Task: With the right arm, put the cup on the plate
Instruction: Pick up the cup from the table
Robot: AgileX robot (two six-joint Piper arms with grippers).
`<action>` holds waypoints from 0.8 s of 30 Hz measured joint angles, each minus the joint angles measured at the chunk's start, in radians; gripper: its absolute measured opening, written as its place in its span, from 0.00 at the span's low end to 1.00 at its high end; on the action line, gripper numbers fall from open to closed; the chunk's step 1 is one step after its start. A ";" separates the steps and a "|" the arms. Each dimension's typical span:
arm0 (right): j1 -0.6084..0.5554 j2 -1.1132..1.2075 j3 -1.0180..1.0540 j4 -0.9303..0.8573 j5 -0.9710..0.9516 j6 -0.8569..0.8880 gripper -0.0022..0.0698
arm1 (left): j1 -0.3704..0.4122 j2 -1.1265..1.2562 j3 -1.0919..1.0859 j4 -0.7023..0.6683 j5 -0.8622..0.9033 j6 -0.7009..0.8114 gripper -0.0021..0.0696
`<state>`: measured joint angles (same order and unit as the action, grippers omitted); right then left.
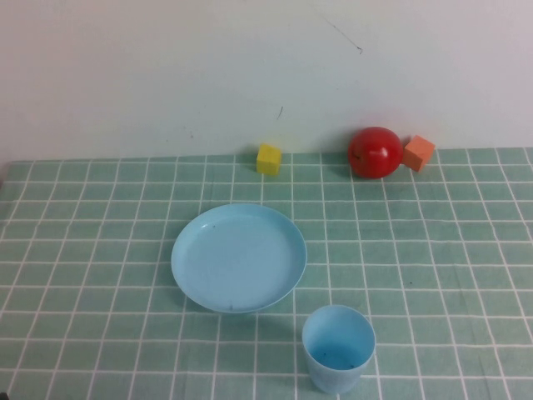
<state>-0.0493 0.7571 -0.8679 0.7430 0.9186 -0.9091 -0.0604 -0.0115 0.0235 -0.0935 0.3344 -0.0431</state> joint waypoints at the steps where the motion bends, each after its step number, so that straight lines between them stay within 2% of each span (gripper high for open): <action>1: 0.000 0.044 -0.002 0.075 0.011 -0.078 0.03 | 0.000 0.000 0.000 0.000 0.000 0.000 0.03; 5: 0.010 0.216 -0.017 0.240 0.051 -0.252 0.03 | 0.000 0.000 0.000 0.000 0.000 0.000 0.03; 9: 0.044 0.382 -0.043 0.230 0.045 -0.273 0.03 | 0.000 0.000 0.000 0.000 0.000 0.000 0.03; 12: 0.113 0.472 -0.076 0.144 0.030 -0.255 0.03 | 0.000 0.000 0.000 0.000 0.000 0.000 0.03; 17: 0.295 0.590 -0.159 -0.162 0.017 -0.101 0.03 | 0.000 0.000 0.000 0.000 0.000 0.000 0.03; 20: 0.390 0.666 -0.217 -0.269 0.032 -0.057 0.04 | 0.000 0.000 0.000 0.000 0.000 0.000 0.03; 22: 0.434 0.715 -0.255 -0.284 0.047 -0.056 0.11 | 0.000 0.000 0.000 0.000 0.000 0.000 0.03; 24: 0.456 0.766 -0.293 -0.285 0.055 -0.044 0.23 | 0.000 0.000 0.000 0.000 0.000 0.000 0.02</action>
<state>0.4071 1.5233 -1.1611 0.4576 0.9734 -0.9528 -0.0604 -0.0115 0.0235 -0.0935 0.3344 -0.0431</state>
